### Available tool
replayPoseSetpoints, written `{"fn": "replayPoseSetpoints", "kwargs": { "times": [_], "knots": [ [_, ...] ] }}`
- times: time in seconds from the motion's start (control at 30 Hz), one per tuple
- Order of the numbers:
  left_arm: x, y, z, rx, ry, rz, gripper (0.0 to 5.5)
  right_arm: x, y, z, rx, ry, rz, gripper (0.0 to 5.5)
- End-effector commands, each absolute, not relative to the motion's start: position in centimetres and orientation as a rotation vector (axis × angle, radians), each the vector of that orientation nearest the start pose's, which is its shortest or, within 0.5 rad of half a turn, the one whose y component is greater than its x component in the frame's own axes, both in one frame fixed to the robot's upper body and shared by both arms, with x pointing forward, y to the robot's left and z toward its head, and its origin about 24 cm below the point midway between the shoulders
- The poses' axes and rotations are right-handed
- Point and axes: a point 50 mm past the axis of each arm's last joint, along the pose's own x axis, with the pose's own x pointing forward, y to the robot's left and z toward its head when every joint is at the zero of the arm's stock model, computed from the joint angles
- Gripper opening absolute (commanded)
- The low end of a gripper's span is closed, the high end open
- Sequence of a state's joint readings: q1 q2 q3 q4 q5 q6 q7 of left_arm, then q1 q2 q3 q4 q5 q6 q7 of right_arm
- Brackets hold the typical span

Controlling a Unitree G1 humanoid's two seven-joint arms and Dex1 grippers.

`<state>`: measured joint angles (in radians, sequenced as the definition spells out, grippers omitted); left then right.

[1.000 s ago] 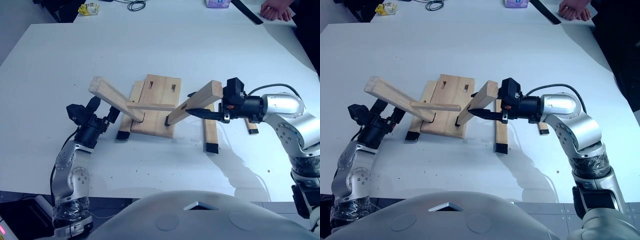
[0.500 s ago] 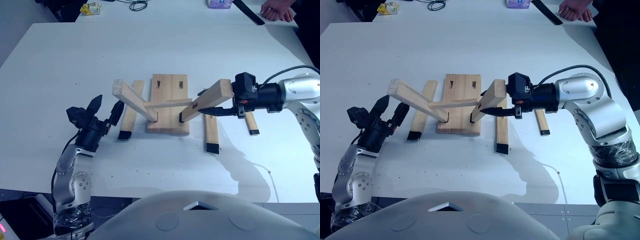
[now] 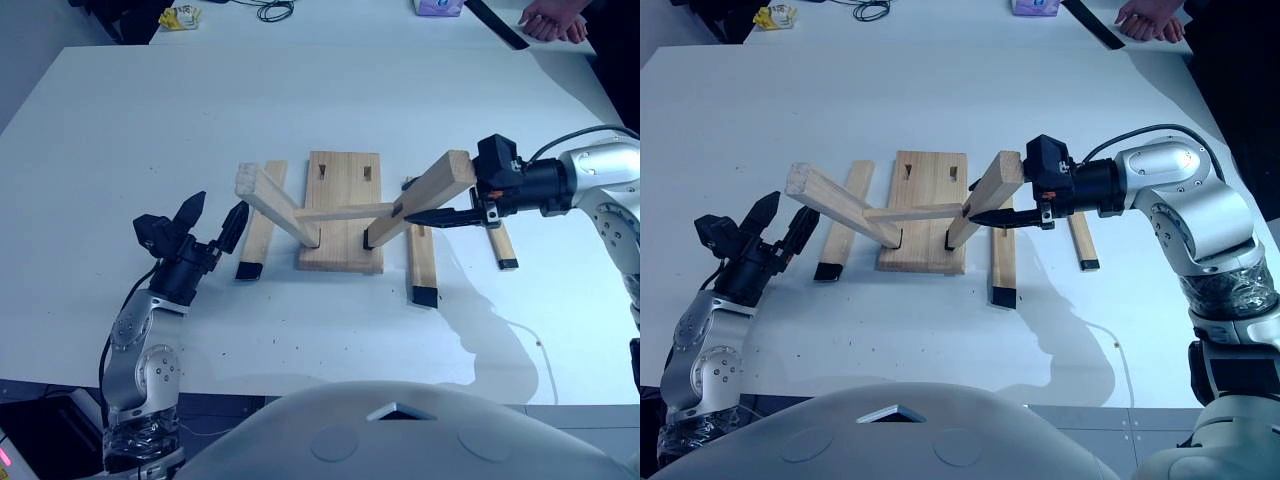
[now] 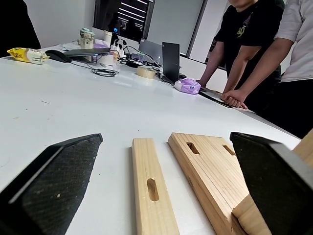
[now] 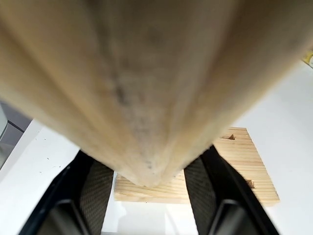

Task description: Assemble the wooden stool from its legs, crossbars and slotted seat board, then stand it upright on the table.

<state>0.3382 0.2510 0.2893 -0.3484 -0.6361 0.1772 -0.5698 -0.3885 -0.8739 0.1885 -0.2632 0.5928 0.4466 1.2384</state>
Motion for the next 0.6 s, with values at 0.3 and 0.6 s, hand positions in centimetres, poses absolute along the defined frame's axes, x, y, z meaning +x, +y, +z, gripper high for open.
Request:
{"fn": "replayPoseSetpoints", "kwargs": {
  "times": [0.3,0.6],
  "knots": [
    [18.9,22.8,8.2,-0.284,-0.058,-0.437,4.83,23.6,-17.8,11.4,-0.22,0.558,1.594,2.02],
    [19.5,22.3,9.0,-0.277,-0.096,-0.463,4.83,24.7,-17.9,10.8,-0.255,0.577,1.617,2.02]
  ]
}}
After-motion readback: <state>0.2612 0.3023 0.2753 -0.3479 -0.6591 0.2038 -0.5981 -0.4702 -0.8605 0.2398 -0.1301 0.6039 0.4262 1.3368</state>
